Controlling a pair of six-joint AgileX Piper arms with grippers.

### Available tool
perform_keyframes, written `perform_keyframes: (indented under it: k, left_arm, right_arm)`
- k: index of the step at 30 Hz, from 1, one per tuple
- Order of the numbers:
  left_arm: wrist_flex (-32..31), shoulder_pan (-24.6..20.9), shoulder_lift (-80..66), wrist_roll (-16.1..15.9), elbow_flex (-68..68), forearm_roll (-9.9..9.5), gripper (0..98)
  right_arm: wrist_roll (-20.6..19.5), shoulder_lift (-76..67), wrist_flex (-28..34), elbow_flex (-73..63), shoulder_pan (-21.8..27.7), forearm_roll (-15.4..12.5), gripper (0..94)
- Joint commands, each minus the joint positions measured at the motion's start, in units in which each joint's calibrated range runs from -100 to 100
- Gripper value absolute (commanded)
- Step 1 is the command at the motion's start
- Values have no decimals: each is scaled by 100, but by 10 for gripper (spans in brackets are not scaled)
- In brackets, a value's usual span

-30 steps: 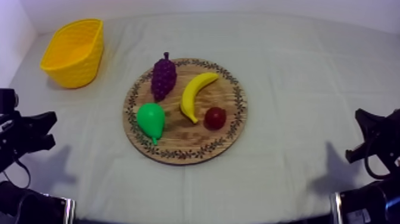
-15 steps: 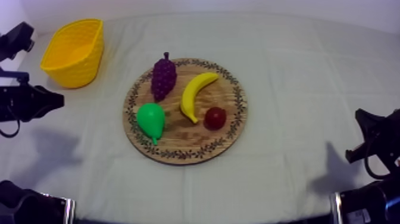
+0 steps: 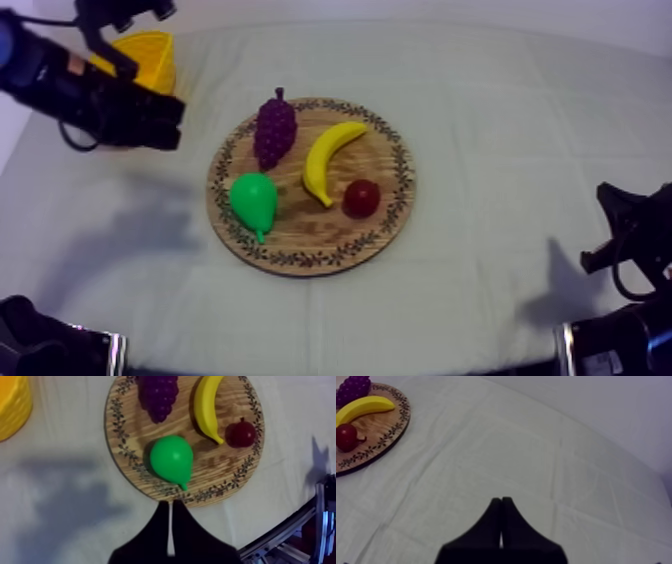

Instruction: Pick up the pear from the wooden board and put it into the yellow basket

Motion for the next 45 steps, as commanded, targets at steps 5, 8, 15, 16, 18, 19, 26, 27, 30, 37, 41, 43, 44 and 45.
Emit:
perform_keyframes:
  k: [5,8,15,16,18,19,26,27,30,37,41,43,44,45]
  left_arm:
    - [179,360,893,440,-860,30,0]
    - [222,443,1128,573,-1126,54,7]
    - [315,522,1402,852,-1453,-56,96]
    - [344,518,1423,907,-1478,-79,114]
    - [383,510,1453,968,-1521,-95,188]
    - [394,508,1464,987,-1536,-104,226]
    - [456,469,1470,969,-1528,-94,510]
    - [462,458,1471,956,-1514,-84,548]
    - [472,431,1472,941,-1444,-59,650]
    - [481,421,1485,904,-1247,-44,882]
    - [484,434,1518,936,-1200,-50,938]
    - [466,461,1535,1023,-1207,-71,948]
    - [457,482,1545,1062,-1210,-84,951]
    - [451,499,1554,1084,-1211,-94,953]
  right_arm:
    - [0,-3,-1,-2,0,-1,2]
    - [0,-3,-1,-2,0,-1,2]
    - [0,-3,-1,-2,0,-1,2]
    - [0,-3,-1,-2,0,-1,2]
    - [0,-3,-1,-2,0,-1,2]
    - [0,-3,-1,-2,0,-1,2]
    - [0,-3,-1,-2,0,-1,2]
    - [0,-3,-1,-2,0,-1,2]
    - [0,-3,-1,-2,0,-1,2]
    - [0,-3,-1,-2,0,-1,2]
    - [0,-3,-1,-2,0,-1,2]
    - [0,-3,-1,-2,0,-1,2]
    - [0,-3,-1,-2,0,-1,2]
    - [0,-3,-1,-2,0,-1,2]
